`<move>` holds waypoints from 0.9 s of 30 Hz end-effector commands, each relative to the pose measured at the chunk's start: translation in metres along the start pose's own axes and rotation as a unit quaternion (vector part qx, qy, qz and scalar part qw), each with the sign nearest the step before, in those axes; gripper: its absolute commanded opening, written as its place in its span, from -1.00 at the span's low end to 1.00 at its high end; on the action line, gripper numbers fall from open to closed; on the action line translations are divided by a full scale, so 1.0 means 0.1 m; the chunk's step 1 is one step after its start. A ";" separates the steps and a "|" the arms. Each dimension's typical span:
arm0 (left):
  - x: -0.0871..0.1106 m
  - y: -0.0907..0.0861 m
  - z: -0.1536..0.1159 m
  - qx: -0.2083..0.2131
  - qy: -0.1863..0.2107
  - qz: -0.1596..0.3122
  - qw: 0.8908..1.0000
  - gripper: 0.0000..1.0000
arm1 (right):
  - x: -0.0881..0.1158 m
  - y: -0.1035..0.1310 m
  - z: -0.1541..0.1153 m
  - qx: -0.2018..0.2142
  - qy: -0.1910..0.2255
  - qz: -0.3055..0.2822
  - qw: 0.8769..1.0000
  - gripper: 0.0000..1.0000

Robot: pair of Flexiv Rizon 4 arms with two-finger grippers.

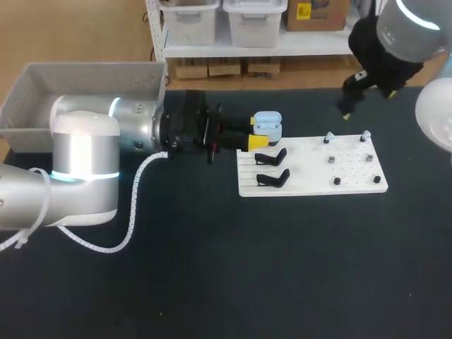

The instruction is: Pick up each earbud case from the left stands, insert the matching earbuds, close the lid, and place the case in the box.

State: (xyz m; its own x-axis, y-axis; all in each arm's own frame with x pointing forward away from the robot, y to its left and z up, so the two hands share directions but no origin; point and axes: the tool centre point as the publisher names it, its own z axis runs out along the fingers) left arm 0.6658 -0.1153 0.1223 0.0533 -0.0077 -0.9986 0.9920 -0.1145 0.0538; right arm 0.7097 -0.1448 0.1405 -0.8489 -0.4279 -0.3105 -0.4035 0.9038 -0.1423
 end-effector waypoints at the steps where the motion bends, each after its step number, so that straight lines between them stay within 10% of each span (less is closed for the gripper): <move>1: 0.01 -0.01 0.00 -0.002 -0.001 0.002 1.000 -1.00 | 0.00 -0.06 0.16 0.026 0.016 0.015 0.999 1.00; 27: 0.01 -0.01 0.00 -0.002 -0.001 0.002 1.000 -1.00 | 0.07 -0.15 0.45 0.013 0.039 0.061 0.997 1.00</move>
State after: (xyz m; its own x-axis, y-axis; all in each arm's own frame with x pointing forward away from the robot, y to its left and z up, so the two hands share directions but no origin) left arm 0.6658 -0.1153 0.1224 0.0533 -0.0076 -0.9986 0.9920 -0.1144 0.0538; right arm 0.7263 -0.1614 0.0980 -0.9159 -0.3146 -0.2495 -0.2902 0.9481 -0.1301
